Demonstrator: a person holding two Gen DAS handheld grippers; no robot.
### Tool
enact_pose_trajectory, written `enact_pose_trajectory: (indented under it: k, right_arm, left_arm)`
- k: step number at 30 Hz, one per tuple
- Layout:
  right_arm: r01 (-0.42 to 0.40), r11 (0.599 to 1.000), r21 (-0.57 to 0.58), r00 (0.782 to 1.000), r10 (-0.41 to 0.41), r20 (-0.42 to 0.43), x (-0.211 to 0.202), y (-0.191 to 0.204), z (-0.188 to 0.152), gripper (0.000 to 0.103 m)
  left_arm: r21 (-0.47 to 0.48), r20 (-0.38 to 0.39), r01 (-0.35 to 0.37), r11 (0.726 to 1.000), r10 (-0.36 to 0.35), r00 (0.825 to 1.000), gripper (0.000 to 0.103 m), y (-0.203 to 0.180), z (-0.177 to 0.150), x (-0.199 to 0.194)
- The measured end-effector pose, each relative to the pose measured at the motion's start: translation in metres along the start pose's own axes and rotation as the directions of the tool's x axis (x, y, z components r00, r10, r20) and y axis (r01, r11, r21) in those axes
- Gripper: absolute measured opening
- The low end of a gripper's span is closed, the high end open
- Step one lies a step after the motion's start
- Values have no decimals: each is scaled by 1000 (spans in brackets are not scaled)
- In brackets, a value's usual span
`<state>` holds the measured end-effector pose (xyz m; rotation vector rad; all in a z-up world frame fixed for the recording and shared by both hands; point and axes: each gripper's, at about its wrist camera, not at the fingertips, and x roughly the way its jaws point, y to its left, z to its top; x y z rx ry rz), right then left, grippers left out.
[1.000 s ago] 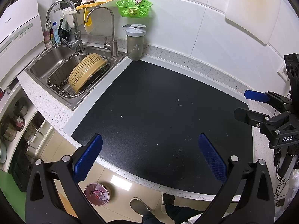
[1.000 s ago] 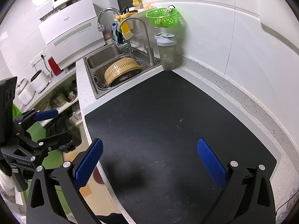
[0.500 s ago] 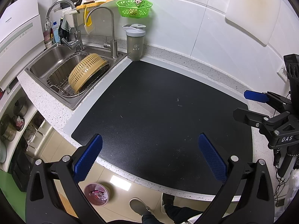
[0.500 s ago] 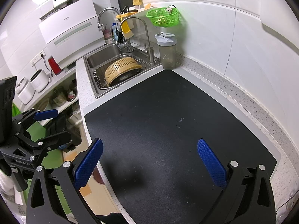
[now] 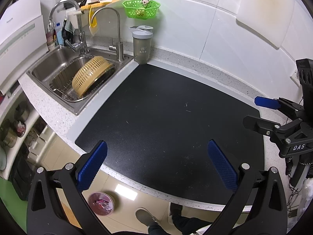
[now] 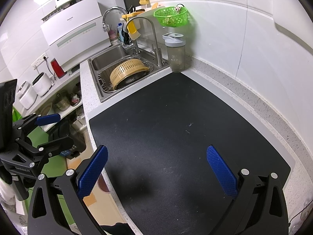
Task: Collect trash
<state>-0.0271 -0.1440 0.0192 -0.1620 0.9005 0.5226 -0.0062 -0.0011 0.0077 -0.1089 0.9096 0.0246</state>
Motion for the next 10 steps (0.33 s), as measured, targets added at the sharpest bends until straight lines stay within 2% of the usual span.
enact_pose_trajectory:
  k: [3,10]
  right_arm:
    - [-2,1000,-1,1000,2,-2,1,0,-1,97]
    - [-3,1000,-2,1000,3,-1,1,-1,-1,97]
  left_arm:
    - [5,-7,-16,1000,16,1000,100,-2,1,1]
    - [-5,-8,6,1000,-6,1000,100,-3,3,4]
